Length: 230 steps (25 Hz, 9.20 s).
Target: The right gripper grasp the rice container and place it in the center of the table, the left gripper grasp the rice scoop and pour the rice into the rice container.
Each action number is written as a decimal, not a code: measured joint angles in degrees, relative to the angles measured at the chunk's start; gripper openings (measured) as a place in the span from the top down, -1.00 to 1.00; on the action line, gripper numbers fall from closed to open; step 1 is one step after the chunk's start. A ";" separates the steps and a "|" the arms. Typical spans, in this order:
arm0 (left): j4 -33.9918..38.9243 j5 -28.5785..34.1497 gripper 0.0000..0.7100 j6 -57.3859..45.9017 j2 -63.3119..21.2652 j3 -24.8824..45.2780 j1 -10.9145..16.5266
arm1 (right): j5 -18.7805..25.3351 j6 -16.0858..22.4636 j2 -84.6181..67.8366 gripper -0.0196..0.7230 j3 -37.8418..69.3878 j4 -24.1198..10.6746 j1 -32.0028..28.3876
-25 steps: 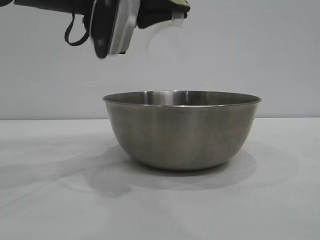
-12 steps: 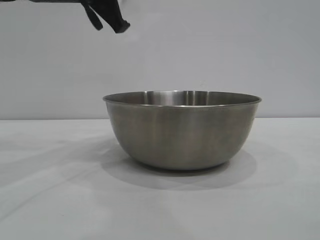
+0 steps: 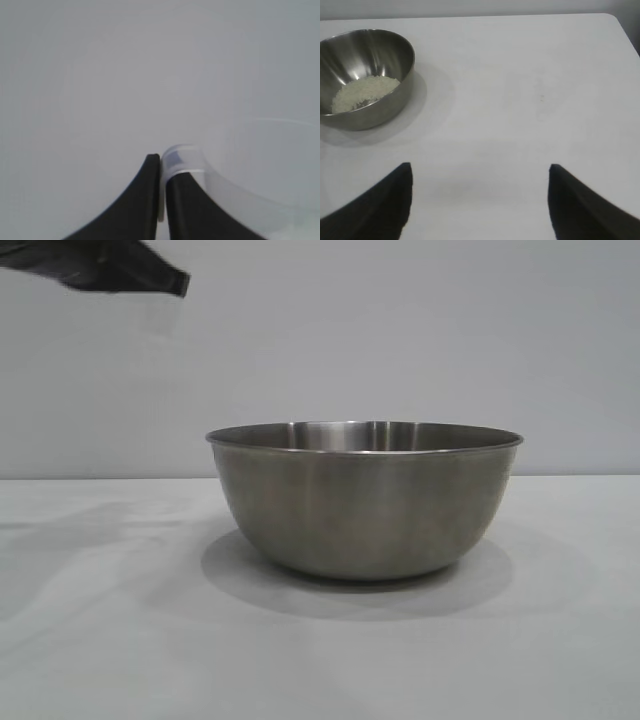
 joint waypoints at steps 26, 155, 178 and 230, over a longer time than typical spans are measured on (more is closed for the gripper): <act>3.24 -0.01 1.00 -20.98 13.06 10.77 0.11 | 0.00 0.00 0.00 -0.36 0.00 0.00 0.00; 26.65 111.25 -0.34 -27.93 -87.52 18.17 0.11 | 0.00 0.00 0.00 -0.36 0.00 0.00 0.00; 42.08 134.34 -0.34 -38.54 -111.10 19.04 0.11 | 0.00 0.00 0.00 -0.36 0.00 0.00 0.00; 35.60 129.48 -0.34 -30.75 -111.15 21.01 22.74 | 0.00 0.00 0.00 -0.36 0.00 0.00 1.03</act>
